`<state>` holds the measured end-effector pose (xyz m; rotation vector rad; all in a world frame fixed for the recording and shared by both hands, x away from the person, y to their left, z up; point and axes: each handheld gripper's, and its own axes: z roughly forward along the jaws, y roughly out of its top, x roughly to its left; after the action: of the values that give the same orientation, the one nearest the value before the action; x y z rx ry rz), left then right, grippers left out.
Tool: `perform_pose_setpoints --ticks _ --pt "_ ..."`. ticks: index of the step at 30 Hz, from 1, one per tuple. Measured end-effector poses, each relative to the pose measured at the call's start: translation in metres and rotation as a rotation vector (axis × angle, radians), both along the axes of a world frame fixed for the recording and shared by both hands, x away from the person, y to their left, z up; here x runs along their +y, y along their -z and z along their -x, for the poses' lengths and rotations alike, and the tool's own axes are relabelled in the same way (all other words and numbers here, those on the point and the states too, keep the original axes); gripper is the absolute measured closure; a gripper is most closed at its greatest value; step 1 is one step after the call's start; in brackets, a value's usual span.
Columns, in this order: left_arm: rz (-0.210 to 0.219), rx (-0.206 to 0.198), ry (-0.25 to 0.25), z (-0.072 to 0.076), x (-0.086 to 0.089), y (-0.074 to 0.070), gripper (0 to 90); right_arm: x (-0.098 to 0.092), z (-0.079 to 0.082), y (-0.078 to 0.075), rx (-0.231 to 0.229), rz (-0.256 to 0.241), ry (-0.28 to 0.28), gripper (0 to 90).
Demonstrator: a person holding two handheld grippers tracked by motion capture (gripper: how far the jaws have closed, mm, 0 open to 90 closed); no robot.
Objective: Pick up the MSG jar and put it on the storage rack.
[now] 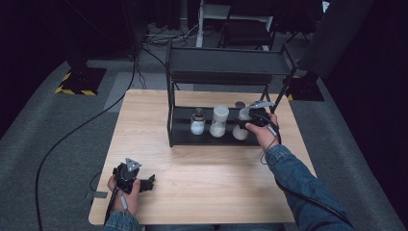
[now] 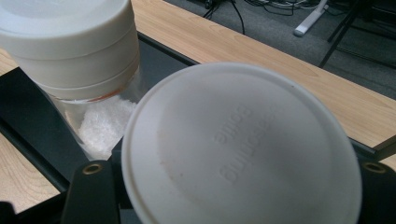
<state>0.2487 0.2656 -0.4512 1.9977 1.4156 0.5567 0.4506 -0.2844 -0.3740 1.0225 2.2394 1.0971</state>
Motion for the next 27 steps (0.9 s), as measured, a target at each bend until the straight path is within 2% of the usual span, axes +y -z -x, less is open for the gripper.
perform_pose_setpoints --ticks 5,8,12,15,27 --pt "0.0 0.0 0.0 0.0 0.0 0.0 0.3 0.0 0.003 0.003 -0.014 0.0 -0.006 32.7" --pt "0.001 0.0 0.0 0.0 0.0 0.0 0.3 -0.004 0.002 0.004 -0.003 -0.035 -0.01 25.1" --pt "0.001 0.0 0.0 0.0 0.0 0.0 0.3 -0.006 0.007 -0.001 -0.021 -0.045 -0.01 19.9" --pt "0.001 0.0 0.0 0.0 0.0 0.0 0.3 -0.006 0.015 -0.008 -0.06 -0.03 -0.005 18.1" --pt "0.0 0.0 0.002 0.0 0.0 0.0 0.3 -0.024 0.044 -0.025 -0.085 -0.087 -0.021 16.7"
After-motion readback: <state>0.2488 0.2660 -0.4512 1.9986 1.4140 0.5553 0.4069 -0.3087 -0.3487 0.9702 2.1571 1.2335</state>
